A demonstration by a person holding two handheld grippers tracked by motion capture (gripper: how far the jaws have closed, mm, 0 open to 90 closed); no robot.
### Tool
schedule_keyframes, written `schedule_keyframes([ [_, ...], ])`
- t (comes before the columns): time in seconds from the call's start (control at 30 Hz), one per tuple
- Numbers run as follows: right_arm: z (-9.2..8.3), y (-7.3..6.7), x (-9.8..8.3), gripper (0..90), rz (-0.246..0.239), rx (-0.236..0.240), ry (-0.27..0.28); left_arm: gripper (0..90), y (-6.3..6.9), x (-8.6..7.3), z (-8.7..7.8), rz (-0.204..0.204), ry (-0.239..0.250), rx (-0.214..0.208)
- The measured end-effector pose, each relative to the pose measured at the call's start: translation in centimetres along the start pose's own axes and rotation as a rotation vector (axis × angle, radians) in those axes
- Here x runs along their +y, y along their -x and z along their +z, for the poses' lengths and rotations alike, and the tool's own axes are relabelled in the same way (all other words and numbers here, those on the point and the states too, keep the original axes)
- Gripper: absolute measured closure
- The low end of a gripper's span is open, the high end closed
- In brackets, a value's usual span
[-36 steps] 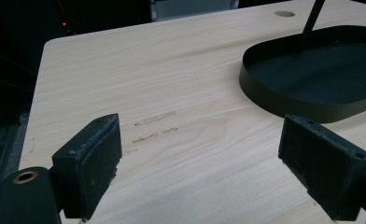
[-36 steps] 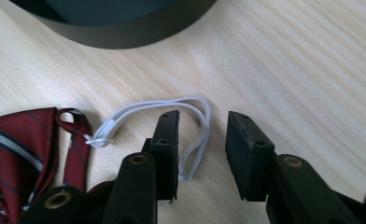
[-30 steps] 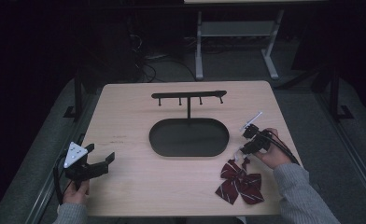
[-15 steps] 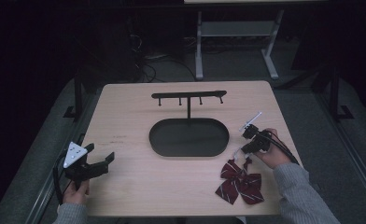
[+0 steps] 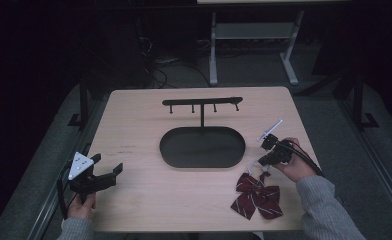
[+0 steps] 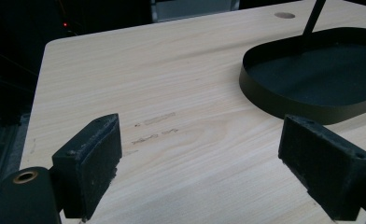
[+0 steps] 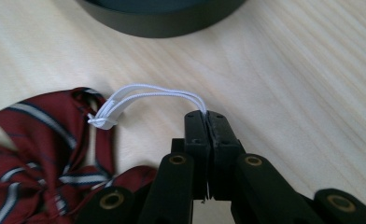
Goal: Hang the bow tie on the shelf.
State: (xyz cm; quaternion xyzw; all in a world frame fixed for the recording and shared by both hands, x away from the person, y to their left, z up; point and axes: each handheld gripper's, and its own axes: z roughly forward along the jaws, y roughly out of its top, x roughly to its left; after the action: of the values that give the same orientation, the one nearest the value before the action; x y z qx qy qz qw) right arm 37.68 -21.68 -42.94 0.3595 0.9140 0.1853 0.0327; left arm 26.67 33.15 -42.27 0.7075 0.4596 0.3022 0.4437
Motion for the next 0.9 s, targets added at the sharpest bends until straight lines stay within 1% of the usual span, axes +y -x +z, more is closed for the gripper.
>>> schedule_keyframes([
  [0.03, 0.0, 0.0, 0.0, 87.6, 0.000, 0.000, 0.000, 12.8, 0.0, 0.0, 0.0, 0.002, 0.001, 0.001],
  [0.1, -0.4, -0.3, 0.1, 87.5, -0.017, 0.005, 0.008, 12.8, 0.0, 0.0, 0.0, 0.002, 0.001, 0.002],
  [0.13, -0.7, -0.7, 0.2, 87.5, -0.027, 0.016, 0.013, 12.8, 0.0, 0.0, 0.0, 0.001, 0.001, 0.003],
  [0.23, -0.9, -1.0, 0.3, 87.5, -0.040, 0.017, 0.009, 12.8, 0.0, -0.1, 0.0, -0.003, 0.000, 0.002],
  [0.33, -1.4, -1.6, 0.7, 87.6, -0.061, 0.016, 0.006, 12.8, 0.1, 0.0, 0.0, 0.003, 0.000, 0.002],
  [0.47, -1.8, -1.8, 0.9, 87.6, -0.074, 0.022, 0.011, 12.8, 0.1, -0.1, 0.0, 0.001, 0.001, 0.003],
  [0.53, -2.2, -2.0, 1.0, 87.6, -0.079, 0.024, 0.019, 12.8, 0.1, -0.1, 0.0, -0.001, 0.000, 0.004],
  [0.6, -2.6, -2.1, 1.0, 87.6, -0.094, 0.020, 0.028, 12.8, 0.1, -0.1, 0.0, 0.000, -0.002, 0.002],
  [0.67, -3.1, -2.6, 1.2, 87.6, -0.103, 0.030, 0.042, 12.8, 0.2, -0.1, 0.1, 0.005, -0.004, -0.001],
  [0.7, -3.1, -2.6, 1.2, 87.6, -0.103, 0.030, 0.042, 12.8, 0.2, -0.1, 0.1, 0.005, -0.004, -0.001],
  [0.73, -3.4, -2.8, 1.2, 87.6, -0.116, 0.023, 0.043, 12.8, 0.2, -0.1, 0.2, 0.010, -0.003, -0.003],
  [0.9, -4.0, -3.1, 1.4, 87.6, -0.133, 0.027, 0.046, 12.8, 0.3, -0.1, 0.2, 0.008, -0.005, -0.001],
])
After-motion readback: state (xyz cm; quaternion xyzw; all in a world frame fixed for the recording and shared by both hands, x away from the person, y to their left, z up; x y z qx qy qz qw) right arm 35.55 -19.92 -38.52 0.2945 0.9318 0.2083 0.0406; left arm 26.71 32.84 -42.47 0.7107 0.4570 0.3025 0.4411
